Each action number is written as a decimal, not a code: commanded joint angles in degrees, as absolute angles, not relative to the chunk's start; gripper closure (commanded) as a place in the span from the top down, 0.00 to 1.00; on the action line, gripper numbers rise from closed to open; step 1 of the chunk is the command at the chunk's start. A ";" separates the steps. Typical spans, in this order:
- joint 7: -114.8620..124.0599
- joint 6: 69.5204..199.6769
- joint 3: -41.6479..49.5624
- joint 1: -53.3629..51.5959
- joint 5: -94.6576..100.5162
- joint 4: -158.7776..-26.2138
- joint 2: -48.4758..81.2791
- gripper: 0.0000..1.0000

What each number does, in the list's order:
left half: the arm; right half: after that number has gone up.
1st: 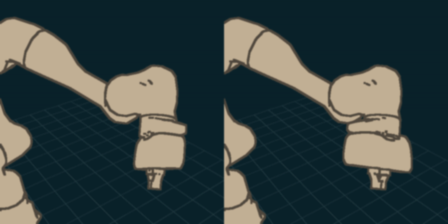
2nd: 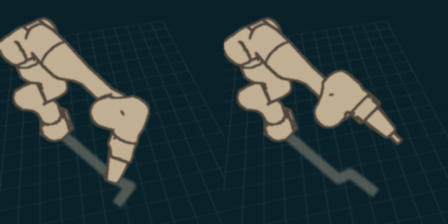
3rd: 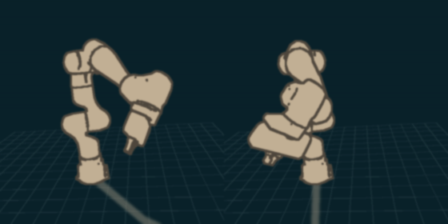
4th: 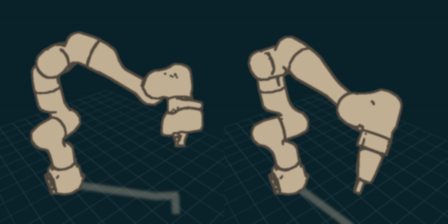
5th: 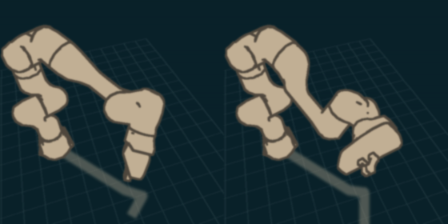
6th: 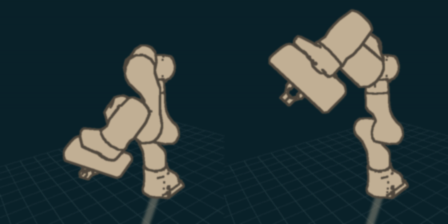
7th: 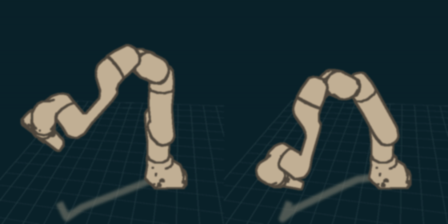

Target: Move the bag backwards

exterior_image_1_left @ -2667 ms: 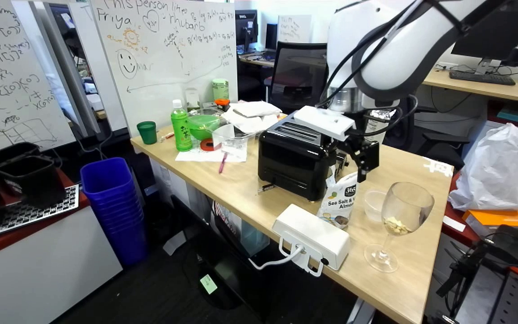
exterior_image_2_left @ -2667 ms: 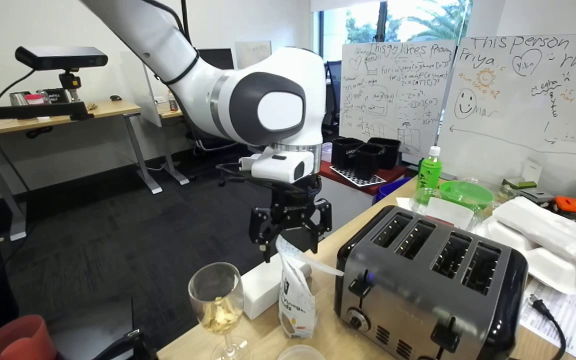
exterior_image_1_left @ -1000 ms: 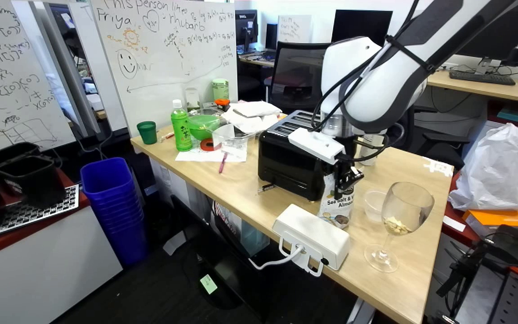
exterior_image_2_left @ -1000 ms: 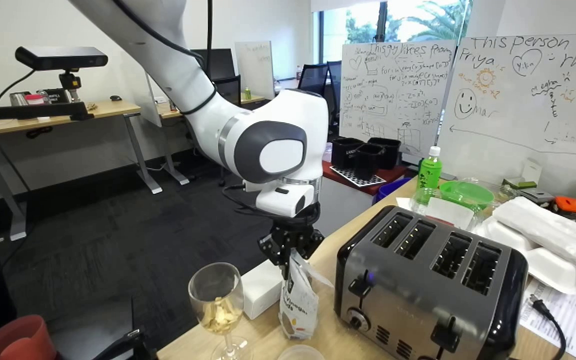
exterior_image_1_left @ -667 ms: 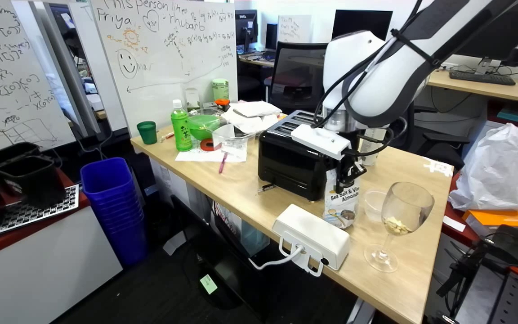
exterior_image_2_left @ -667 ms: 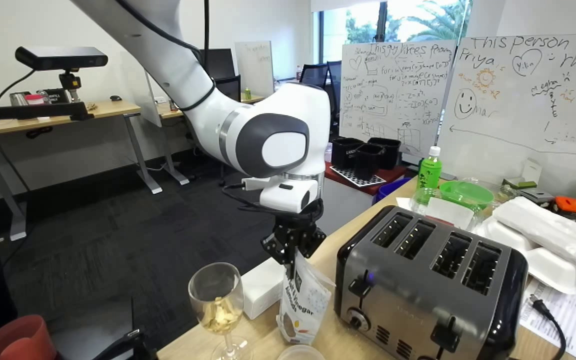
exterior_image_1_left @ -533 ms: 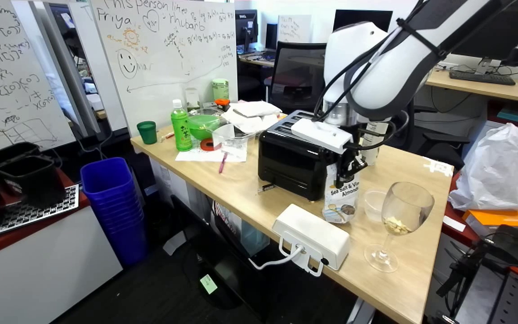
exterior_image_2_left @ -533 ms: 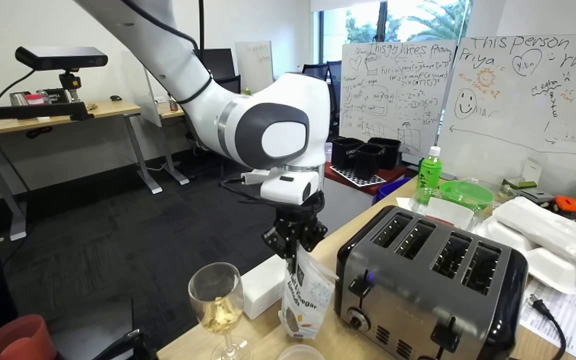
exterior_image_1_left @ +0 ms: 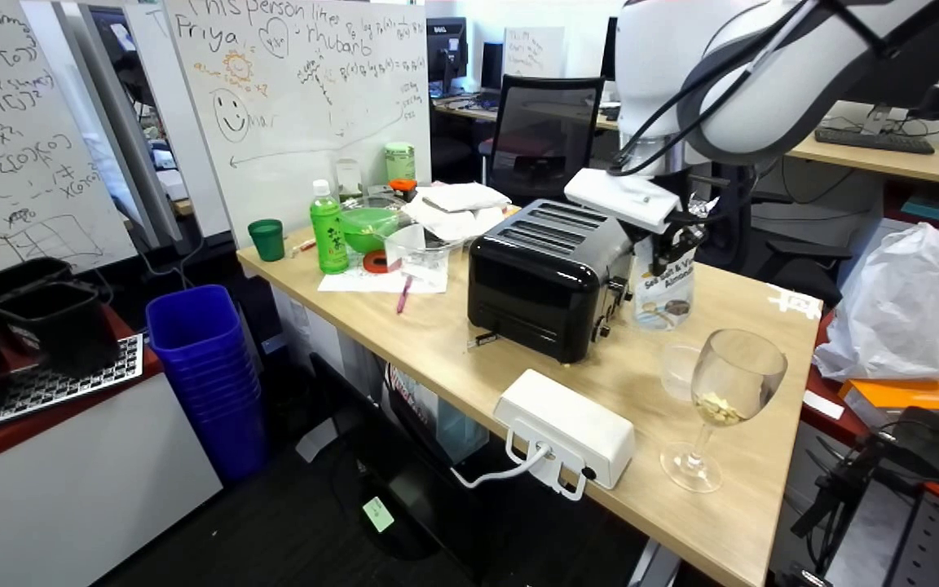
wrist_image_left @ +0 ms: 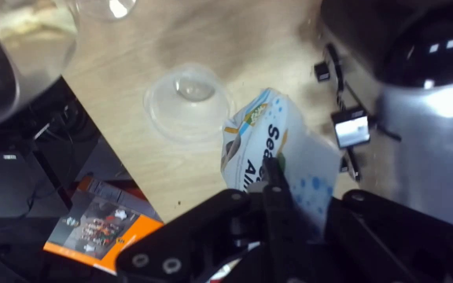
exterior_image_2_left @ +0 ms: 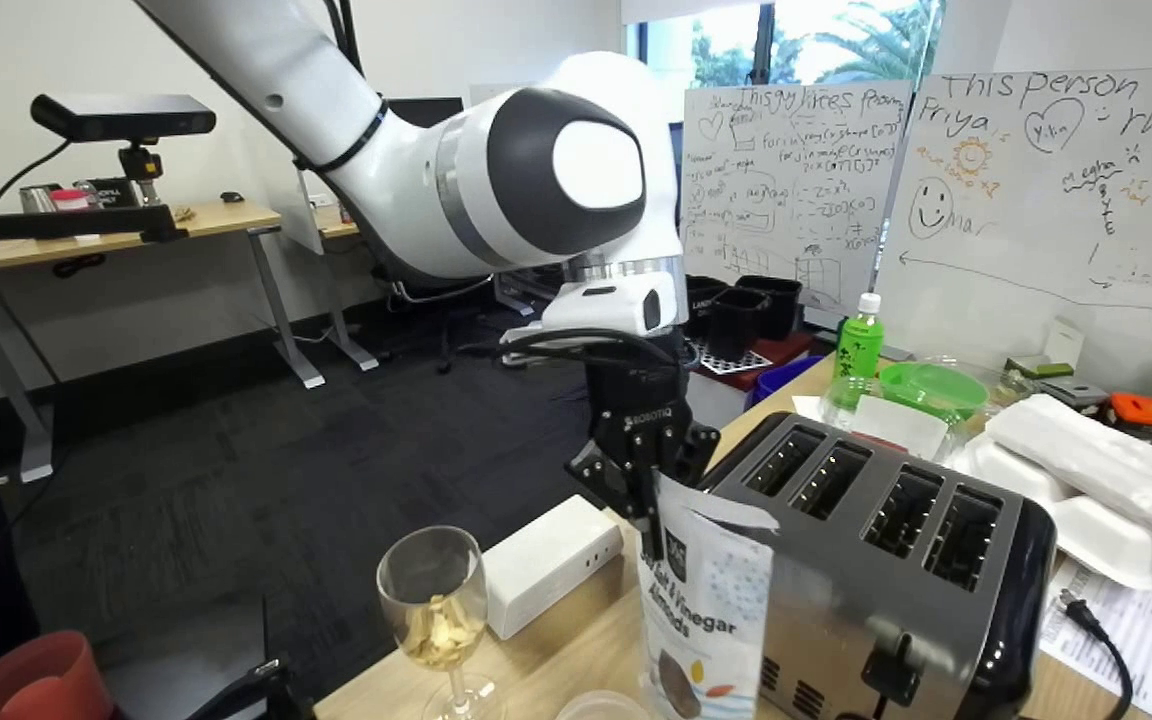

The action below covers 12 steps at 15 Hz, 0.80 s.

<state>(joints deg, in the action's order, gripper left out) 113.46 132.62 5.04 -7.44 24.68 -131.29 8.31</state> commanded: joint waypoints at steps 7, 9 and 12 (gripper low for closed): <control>108.17 131.00 6.83 0.27 39.53 -135.20 4.66 0.00; 102.28 133.46 7.47 2.29 38.49 -136.67 4.56 0.00; 90.48 136.74 8.73 5.09 36.64 -138.89 4.06 0.00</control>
<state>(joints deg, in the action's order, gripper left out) 100.81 132.57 8.37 2.59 38.80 -136.26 5.61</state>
